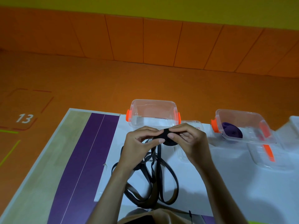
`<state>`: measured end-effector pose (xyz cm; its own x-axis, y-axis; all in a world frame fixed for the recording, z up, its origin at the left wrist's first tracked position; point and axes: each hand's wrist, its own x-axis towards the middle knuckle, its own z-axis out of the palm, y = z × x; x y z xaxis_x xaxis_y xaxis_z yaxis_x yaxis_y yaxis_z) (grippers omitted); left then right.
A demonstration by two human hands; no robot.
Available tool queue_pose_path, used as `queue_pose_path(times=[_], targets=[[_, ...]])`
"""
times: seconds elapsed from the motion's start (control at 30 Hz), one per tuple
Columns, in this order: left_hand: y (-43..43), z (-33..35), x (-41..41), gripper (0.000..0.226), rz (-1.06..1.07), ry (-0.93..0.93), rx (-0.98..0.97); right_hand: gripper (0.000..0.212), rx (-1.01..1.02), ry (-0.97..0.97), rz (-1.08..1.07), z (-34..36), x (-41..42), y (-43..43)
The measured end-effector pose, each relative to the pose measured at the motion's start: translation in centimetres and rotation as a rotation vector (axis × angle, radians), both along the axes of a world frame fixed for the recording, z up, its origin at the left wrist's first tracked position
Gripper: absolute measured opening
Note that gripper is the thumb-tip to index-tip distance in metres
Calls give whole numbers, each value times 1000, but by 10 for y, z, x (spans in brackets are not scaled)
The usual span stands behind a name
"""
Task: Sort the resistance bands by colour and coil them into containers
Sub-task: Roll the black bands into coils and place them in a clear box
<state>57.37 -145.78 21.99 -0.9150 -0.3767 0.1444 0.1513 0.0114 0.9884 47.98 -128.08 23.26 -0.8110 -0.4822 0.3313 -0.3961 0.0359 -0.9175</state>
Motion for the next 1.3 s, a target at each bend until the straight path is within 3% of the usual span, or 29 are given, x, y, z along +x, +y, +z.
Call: queue_pose_path(times=[0.3, 0.43, 0.6, 1.0, 1.17, 1.3], targets=[[2, 7, -3, 33, -8, 26, 3, 48, -13, 11, -69, -1, -5, 2], [-3, 3, -2, 32, -19, -8, -26, 34, -10, -40, 37, -1, -5, 6], [2, 1, -3, 45, 1, -22, 8, 35, 47, -8, 3, 7, -7, 7], [4, -4, -5, 25, -48, -77, -126, 18, 126, 69, 40, -2, -10, 7], [0, -3, -6, 25, -91, -118, -72, 44, 54, 71, -50, 2, -6, 4], [-3, 0, -6, 26, -93, -61, -101, 39, 41, 30, 15, 2, -9, 8]])
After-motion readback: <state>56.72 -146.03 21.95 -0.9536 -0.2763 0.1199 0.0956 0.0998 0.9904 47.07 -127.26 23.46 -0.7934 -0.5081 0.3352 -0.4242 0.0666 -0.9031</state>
